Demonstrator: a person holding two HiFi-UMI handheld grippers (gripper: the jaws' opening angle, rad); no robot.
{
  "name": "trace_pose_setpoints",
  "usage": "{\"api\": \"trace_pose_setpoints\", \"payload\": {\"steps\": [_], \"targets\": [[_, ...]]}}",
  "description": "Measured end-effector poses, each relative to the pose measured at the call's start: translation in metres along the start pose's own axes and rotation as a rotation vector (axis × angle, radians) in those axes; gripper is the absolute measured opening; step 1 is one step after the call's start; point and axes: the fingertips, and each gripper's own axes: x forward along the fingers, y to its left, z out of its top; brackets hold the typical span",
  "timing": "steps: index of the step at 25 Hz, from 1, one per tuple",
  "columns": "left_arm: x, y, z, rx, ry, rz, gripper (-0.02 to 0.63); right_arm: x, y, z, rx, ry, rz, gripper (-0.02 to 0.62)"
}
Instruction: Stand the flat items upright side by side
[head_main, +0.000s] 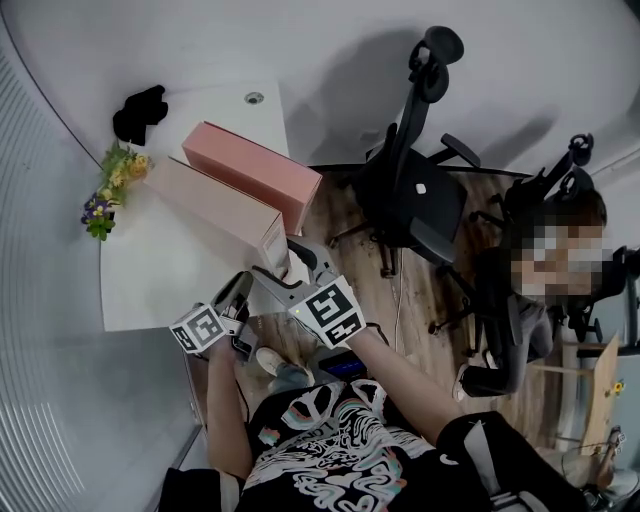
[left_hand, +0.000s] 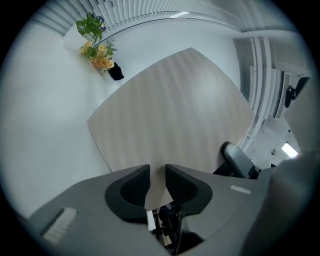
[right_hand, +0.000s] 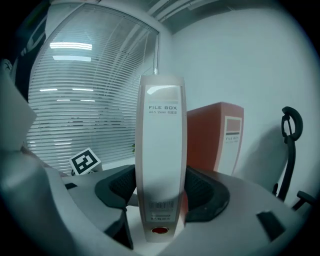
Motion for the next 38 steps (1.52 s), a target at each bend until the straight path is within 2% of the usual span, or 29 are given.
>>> {"api": "trace_pose_setpoints", "payload": {"steps": [8,13,23,31,38], "targets": [[0.009,0.002,-0.006,-0.05,-0.001,0.01,0.077,-0.001,-0.004,-0.034,-0.014,0.074,0.002,0.295],[0.01,0.003,-0.005,-0.07,-0.018,0.021,0.077,0.0,-0.008,-0.032,0.006,0.063,0.011,0.296],[0.011,0.005,-0.005,-0.087,-0.025,0.03,0.078,-0.006,-0.007,-0.035,-0.026,0.076,0.014,0.284],[0.009,0.015,0.0,-0.113,-0.052,0.046,0.077,-0.014,-0.01,-0.036,0.022,0.06,0.022,0.266],[0.015,0.021,0.003,-0.103,-0.032,0.056,0.077,-0.011,-0.009,-0.036,0.023,0.057,0.023,0.244]]}}
